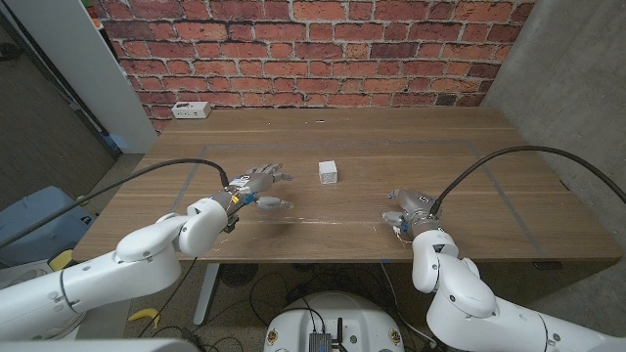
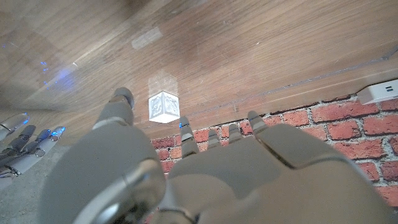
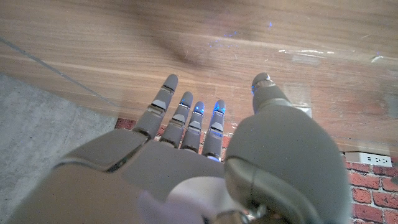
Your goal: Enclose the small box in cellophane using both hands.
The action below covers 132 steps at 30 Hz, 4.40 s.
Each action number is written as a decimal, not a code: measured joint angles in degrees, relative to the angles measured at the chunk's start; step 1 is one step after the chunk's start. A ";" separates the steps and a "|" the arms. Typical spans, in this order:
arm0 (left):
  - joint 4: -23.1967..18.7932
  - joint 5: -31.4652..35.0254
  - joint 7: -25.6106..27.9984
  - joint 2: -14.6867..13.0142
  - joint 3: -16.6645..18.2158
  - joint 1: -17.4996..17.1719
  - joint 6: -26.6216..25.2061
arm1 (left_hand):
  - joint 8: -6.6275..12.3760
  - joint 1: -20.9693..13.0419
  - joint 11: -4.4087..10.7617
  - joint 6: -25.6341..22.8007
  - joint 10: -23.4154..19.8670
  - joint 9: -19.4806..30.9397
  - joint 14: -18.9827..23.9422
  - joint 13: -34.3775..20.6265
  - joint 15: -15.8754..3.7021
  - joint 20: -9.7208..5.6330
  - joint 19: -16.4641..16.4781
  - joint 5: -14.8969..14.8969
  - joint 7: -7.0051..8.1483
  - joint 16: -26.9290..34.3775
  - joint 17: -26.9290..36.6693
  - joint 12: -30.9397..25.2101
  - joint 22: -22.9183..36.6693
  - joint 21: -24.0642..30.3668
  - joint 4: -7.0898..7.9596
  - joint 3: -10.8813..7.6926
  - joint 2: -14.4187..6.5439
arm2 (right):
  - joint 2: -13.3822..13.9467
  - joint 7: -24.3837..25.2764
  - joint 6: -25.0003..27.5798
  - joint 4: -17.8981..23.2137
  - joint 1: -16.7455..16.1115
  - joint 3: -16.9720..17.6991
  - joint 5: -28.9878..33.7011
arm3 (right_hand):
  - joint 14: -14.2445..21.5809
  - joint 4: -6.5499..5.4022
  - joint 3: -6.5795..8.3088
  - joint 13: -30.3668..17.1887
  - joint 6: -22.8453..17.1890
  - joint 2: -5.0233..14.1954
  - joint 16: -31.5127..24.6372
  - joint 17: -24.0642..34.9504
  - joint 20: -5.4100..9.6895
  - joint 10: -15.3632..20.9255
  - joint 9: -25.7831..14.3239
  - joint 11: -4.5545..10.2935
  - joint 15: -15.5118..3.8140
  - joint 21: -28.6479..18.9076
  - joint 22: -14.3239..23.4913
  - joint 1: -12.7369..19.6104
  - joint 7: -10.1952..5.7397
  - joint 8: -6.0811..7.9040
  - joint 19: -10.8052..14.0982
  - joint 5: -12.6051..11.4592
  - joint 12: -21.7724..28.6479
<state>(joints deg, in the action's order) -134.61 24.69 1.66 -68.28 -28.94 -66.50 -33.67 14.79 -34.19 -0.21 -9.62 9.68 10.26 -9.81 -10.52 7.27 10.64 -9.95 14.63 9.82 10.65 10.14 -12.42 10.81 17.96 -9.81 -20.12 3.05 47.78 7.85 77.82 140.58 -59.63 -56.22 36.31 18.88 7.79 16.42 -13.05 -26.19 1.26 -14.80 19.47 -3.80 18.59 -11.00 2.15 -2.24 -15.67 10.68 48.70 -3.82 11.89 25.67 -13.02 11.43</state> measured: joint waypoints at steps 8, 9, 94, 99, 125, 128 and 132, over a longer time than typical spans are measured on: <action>-2.59 4.65 -2.95 -0.47 -1.83 0.62 -1.86 | -0.01 -0.98 0.29 -0.31 0.29 0.30 0.00 0.00 0.00 0.00 0.00 0.21 0.31 0.00 0.00 0.14 0.00 -0.45 0.00 0.00 0.08 | -3.26 -15.15 1.42 -1.33 -5.49 2.31 17.44 | -1.31 1.16 0.23 0.00 2.37 0.04 0.40 -0.08 0.41 -2.67 -0.08 1.01 -0.13 0.45 -0.31 2.82 -2.82 -0.71 -0.41 -0.99 -0.63; -2.59 5.09 -3.23 -0.47 -1.83 0.62 -1.99 | -0.26 -1.00 0.31 -0.31 0.31 0.30 0.00 0.00 0.00 0.00 0.00 0.21 0.31 0.00 0.00 0.14 0.00 -0.45 0.00 0.00 0.09 | -3.56 -15.15 1.42 -1.51 -5.90 2.47 17.44 | -1.68 1.32 0.38 0.08 2.81 0.29 0.57 -0.08 0.41 -3.21 -0.08 1.14 -0.05 0.45 -0.31 3.45 -3.51 -0.89 -0.41 -1.29 -0.63; -4.46 8.32 -11.33 0.66 -1.18 -0.68 -5.07 | -2.93 -2.42 0.71 0.54 0.34 0.27 -0.11 0.00 0.11 0.01 -0.01 1.54 1.13 -0.28 0.00 1.00 0.10 -2.30 1.43 3.18 2.30 | -23.41 17.02 -28.44 -28.79 -20.10 17.95 34.82 | 6.00 0.50 -8.20 1.32 -40.68 4.79 -7.48 0.61 6.86 17.55 -0.14 7.27 -0.21 0.59 0.13 19.04 -0.07 7.13 4.43 -2.26 6.59; -5.68 11.43 -14.58 0.28 -3.29 -0.03 -7.11 | -3.15 -3.70 0.61 0.87 0.44 0.27 0.20 0.00 0.42 0.01 0.00 1.98 1.45 -0.50 0.00 1.22 0.10 -2.70 1.19 3.42 2.34 | -22.34 24.02 -26.65 -28.89 -18.70 16.55 32.66 | 6.52 0.50 -8.20 1.17 -40.44 4.95 -7.48 0.46 6.55 18.17 -0.35 7.27 -0.32 0.32 0.13 19.20 0.17 7.12 4.76 -2.26 6.71; -9.10 27.93 -28.50 1.05 -7.65 -1.47 -14.63 | -4.43 -7.24 -0.25 6.00 0.19 0.57 0.01 -0.30 2.08 1.14 -0.10 3.69 1.42 -0.50 0.00 1.65 0.26 -4.22 1.19 4.36 3.32 | -18.44 33.54 -23.22 -28.74 -13.60 11.82 28.17 | 8.90 -0.46 -8.66 0.64 -40.07 5.25 -5.54 -0.59 6.44 19.11 -1.65 6.56 -0.43 -0.03 0.01 18.87 0.55 7.57 6.30 -3.33 5.22; -9.14 30.15 -31.17 2.08 -8.50 -1.05 -14.93 | -4.66 -7.59 -0.33 7.87 0.11 0.73 -0.21 -0.29 2.47 1.14 -0.10 3.69 1.09 -0.50 0.00 1.65 0.26 -4.65 1.27 4.75 3.57 | -18.03 34.67 -23.43 -28.74 -13.37 11.64 27.08 | 9.07 -0.46 -8.66 0.64 -39.98 5.25 -5.14 -0.87 6.25 18.78 -1.66 5.84 -0.42 -0.03 -0.03 18.86 0.53 7.06 6.49 -3.34 4.66; -9.14 34.60 -35.48 2.08 -8.50 -1.05 -15.10 | -4.66 -7.99 -0.33 9.04 0.11 0.83 -0.21 -0.29 2.47 1.13 -0.10 4.03 1.03 -0.50 0.00 1.65 0.26 -4.65 1.27 4.75 3.62 | -17.70 34.67 -23.43 -28.74 -13.19 11.55 27.08 | 9.38 -0.45 -8.66 0.65 -38.36 5.65 -4.87 -0.98 5.91 18.42 -1.71 5.49 -0.73 -0.03 -0.03 18.47 0.12 6.26 6.76 -3.37 4.44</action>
<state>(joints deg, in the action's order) -143.75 59.29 -33.83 -66.21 -37.43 -67.54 -48.77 10.13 -42.18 -0.54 -0.58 9.78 11.08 -10.02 -10.81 9.74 11.78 -10.05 18.65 10.85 10.15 10.15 -10.77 11.07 13.31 -8.53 -15.37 6.68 30.08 42.52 54.39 111.84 -72.83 -44.67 63.39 28.26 7.33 7.75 -12.40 -64.55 6.91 -19.68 18.49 2.11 37.02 -12.71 7.63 -2.97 -15.70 10.65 67.17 -3.69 18.15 32.43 -16.40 15.87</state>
